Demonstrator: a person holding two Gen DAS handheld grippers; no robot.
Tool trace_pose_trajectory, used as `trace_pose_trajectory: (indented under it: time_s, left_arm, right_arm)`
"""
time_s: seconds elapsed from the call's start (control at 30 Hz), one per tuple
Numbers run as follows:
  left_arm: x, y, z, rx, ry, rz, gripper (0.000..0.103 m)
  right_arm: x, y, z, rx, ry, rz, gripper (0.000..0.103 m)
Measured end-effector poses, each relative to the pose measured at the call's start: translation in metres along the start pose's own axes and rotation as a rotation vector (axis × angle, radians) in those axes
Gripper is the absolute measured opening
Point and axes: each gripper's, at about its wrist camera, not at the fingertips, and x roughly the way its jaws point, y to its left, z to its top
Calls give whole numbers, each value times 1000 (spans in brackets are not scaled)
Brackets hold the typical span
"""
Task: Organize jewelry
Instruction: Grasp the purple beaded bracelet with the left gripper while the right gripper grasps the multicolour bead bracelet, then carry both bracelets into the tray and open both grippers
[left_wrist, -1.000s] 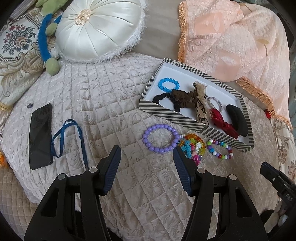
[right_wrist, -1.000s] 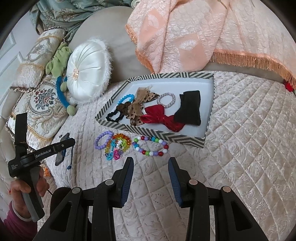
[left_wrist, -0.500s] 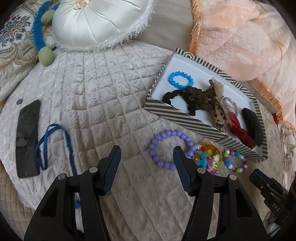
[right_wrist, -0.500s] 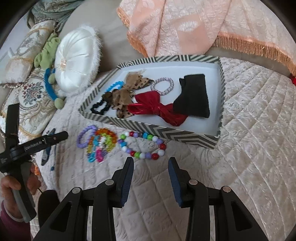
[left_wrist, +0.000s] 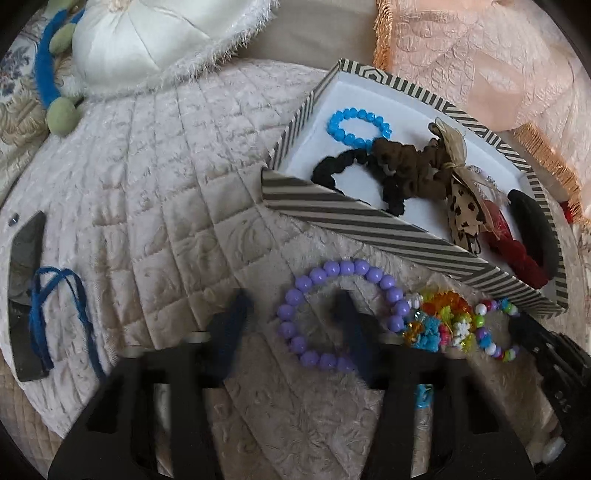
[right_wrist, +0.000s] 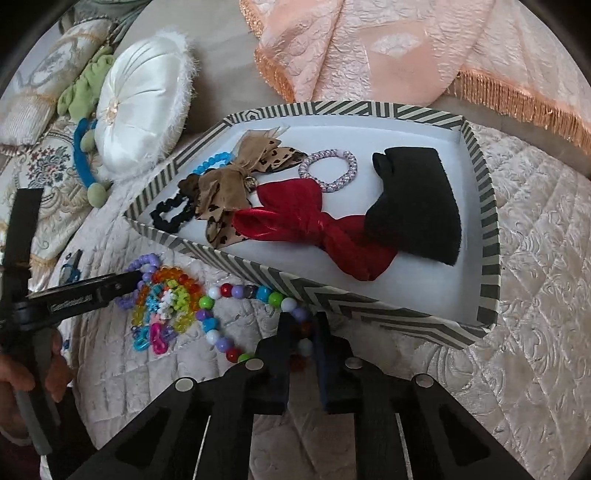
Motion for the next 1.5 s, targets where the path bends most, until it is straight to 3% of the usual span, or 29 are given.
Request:
trace_pose_trajectory:
  time_s: [0.1,0.57,0.83,1.17,1.5]
  left_arm:
    - [-5,-2,1,21,-1,0,8]
    - [-71,1,-2,35,-82,-83,8]
    - [-117,-8,10,69,-155,-92,8]
    - [-119,-29,53,85,-192,-76,8]
    - [-67,-73,128,84,-168,-80,8]
  right_arm:
    - [-17,5,-3,-28,-33,16,9]
    - [-106,24,13,-94,-188,50,9]
    - [-129,28,25,-113,-226,68,9]
    - [-119,16,57,-116,-222,50,9]
    - [-59,-6,121,-105,-167,27,9]
